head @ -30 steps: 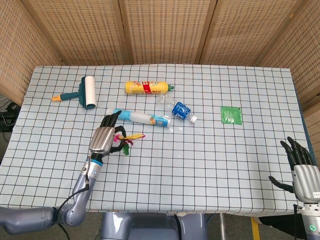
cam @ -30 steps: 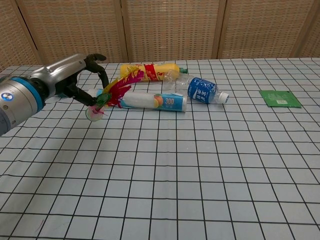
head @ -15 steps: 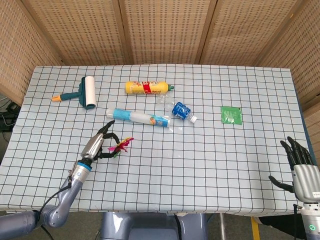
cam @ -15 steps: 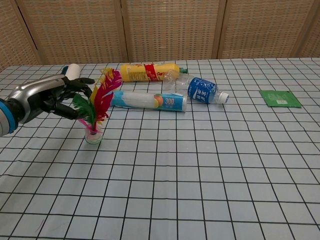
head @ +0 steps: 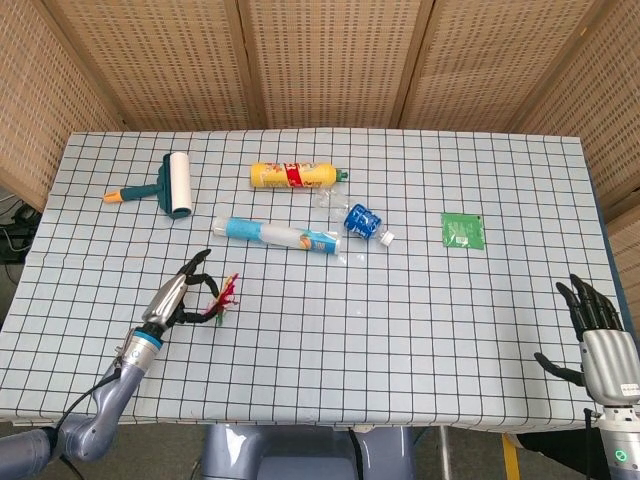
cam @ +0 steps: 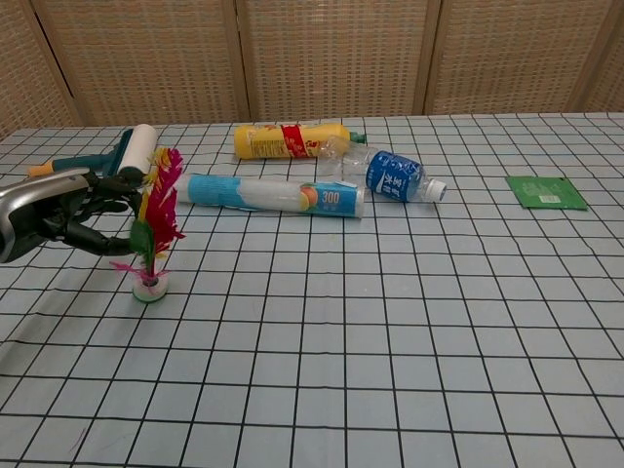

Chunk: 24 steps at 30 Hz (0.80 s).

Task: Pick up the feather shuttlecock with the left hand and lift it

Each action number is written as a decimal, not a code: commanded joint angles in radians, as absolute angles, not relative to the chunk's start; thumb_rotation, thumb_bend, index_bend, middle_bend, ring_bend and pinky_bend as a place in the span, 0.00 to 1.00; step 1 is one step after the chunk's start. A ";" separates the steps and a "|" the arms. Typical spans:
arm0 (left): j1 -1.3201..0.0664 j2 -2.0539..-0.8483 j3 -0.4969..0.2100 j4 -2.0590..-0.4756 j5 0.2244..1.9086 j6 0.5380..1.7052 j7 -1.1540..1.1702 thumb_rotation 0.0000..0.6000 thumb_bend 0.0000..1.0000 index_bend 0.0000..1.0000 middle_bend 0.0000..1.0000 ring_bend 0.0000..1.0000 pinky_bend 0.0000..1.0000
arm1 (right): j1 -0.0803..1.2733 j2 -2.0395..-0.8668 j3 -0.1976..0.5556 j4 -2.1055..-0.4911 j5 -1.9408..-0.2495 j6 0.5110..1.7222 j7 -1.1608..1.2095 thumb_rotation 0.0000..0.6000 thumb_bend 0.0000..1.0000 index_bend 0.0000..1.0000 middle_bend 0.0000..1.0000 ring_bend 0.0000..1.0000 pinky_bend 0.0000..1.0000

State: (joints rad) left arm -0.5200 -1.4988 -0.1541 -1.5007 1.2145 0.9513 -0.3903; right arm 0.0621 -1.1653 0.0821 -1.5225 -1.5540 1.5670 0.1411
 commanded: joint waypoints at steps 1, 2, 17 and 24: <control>-0.523 -1.490 -0.144 -1.487 1.222 0.934 -0.386 1.00 0.01 0.33 0.00 0.00 0.00 | 0.062 -1.165 0.082 -1.523 -1.555 1.568 0.142 1.00 0.08 0.03 0.00 0.00 0.15; -0.523 -1.487 -0.142 -1.486 1.224 0.927 -0.390 1.00 0.00 0.29 0.00 0.00 0.00 | 0.061 -1.165 0.082 -1.523 -1.555 1.569 0.142 1.00 0.08 0.03 0.00 0.00 0.15; -0.464 -1.356 -0.170 -1.608 1.334 1.057 -0.488 1.00 0.00 0.20 0.00 0.00 0.00 | 0.060 -1.162 0.082 -1.525 -1.560 1.576 0.145 1.00 0.08 0.03 0.00 0.00 0.15; -0.369 -1.303 -0.121 -1.609 1.456 1.306 -0.118 1.00 0.00 0.16 0.00 0.00 0.00 | 0.061 -1.165 0.078 -1.525 -1.567 1.576 0.124 1.00 0.08 0.03 0.00 0.00 0.15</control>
State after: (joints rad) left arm -0.4302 -1.3298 -0.1501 -1.6075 1.3905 1.1696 -0.3457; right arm 0.0605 -1.1642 0.0782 -1.5254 -1.5660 1.5759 0.1255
